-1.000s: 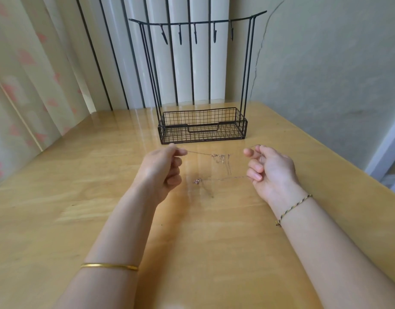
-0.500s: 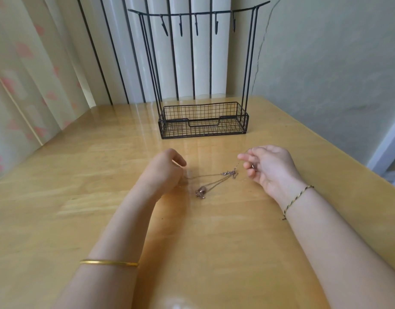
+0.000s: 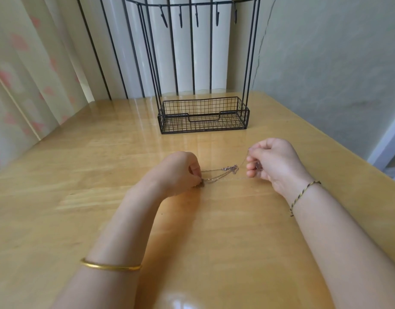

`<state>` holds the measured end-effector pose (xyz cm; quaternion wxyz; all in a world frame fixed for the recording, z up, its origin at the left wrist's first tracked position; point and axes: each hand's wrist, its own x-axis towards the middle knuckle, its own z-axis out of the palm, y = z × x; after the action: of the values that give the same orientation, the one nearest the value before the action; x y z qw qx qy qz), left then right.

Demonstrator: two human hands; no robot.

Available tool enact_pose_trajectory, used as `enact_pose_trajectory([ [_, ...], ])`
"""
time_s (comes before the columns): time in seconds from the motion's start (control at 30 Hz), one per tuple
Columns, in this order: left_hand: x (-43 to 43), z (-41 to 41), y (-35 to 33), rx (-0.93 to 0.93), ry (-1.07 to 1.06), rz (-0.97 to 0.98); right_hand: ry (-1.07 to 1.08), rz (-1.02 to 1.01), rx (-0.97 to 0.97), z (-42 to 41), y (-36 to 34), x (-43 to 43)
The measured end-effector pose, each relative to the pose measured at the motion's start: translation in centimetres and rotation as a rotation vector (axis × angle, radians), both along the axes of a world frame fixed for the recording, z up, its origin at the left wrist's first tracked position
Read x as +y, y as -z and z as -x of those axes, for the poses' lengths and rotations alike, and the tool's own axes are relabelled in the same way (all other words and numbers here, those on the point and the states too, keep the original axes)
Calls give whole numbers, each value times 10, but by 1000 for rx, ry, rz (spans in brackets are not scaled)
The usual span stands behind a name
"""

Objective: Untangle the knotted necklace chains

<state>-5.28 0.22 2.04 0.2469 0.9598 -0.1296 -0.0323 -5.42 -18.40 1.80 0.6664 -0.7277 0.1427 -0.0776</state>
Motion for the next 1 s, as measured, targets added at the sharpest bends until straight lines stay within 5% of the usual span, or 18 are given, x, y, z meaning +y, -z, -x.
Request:
enact_pose_trajectory([
  [0.13,-1,-2,0,-4,-44,75,-6,234,21,2,0,-3],
  [0.33,0,2,-12,253,-8,754,-157,568,-37,6,1,-2],
  [0.5,0,5,-17,427,66,984,-303,717,4,12,-1,2],
  [0.6,-1,6,-18,458,101,1012,-270,606,-94,16,-9,8],
  [0.73,-2,7,-19,450,123,1002,-441,215,-106,27,-22,17],
  [1.0,2,6,-20,395,86,977,-434,167,-207,25,-18,17],
])
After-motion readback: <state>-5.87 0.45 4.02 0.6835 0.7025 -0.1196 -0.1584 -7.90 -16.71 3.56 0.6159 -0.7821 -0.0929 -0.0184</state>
